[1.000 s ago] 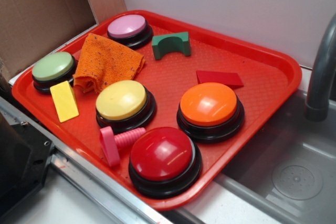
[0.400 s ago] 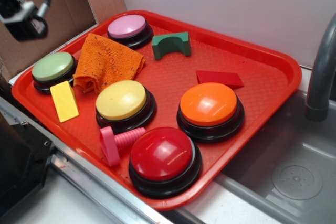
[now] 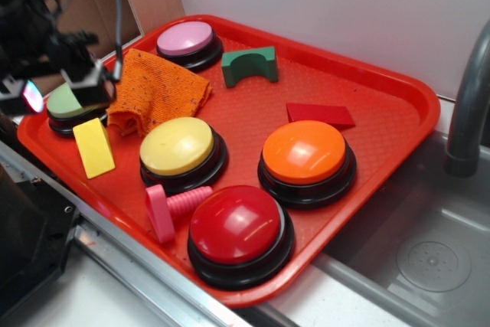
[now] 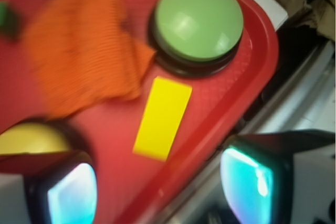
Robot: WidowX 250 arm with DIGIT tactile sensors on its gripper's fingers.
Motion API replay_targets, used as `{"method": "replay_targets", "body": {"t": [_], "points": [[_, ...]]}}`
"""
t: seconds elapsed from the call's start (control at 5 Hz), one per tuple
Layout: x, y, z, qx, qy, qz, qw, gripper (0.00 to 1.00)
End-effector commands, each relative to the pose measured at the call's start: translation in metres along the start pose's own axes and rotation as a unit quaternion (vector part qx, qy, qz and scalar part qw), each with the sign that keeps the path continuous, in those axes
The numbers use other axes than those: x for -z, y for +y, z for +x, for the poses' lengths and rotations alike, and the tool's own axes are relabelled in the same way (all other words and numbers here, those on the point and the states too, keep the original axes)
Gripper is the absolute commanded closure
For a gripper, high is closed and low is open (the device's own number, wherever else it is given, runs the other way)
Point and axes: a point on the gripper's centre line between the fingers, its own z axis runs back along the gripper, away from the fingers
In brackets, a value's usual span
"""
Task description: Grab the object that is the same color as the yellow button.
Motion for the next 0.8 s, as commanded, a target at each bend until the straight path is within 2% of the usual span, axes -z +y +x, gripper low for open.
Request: {"method": "replay_targets", "body": {"t": [0.0, 0.4, 0.6], "points": [[0.042, 0.006, 0.022, -0.076, -0.044, 0.047, 0.995, 0.0], [0.061, 0.022, 0.017, -0.082, -0.042, 0.066, 0.994, 0.0], [0.068, 0.022, 0.016, -0.075, -0.034, 0.067, 0.994, 0.0]]}}
